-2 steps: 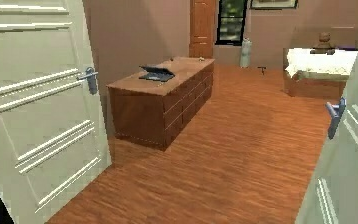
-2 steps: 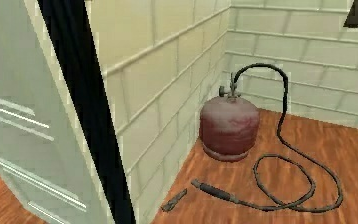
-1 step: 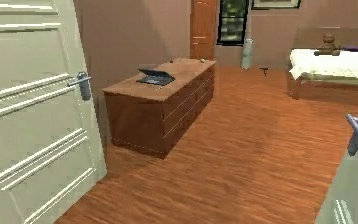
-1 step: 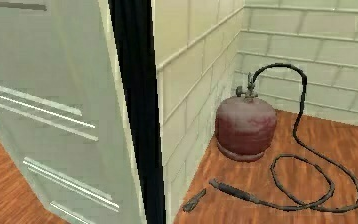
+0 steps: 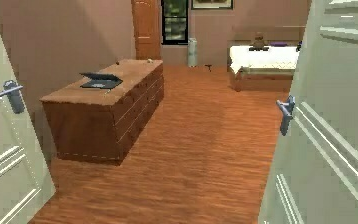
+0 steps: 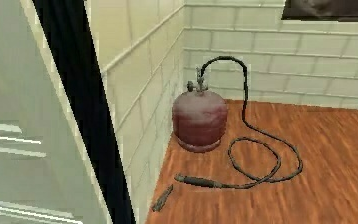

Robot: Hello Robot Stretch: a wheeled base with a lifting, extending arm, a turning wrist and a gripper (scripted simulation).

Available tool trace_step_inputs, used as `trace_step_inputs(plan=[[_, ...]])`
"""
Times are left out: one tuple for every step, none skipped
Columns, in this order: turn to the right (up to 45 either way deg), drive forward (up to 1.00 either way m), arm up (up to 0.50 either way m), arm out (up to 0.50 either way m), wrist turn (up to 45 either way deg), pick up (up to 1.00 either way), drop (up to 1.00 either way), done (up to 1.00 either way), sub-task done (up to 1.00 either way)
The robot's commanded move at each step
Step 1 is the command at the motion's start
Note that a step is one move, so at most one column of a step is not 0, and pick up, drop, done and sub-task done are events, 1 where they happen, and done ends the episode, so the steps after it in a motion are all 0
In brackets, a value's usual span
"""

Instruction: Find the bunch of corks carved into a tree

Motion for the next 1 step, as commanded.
trace_step_inputs(plan=[[3.0,0.00,0.00,0.00,0.0,0.00,0.00,0.00,0.00]])
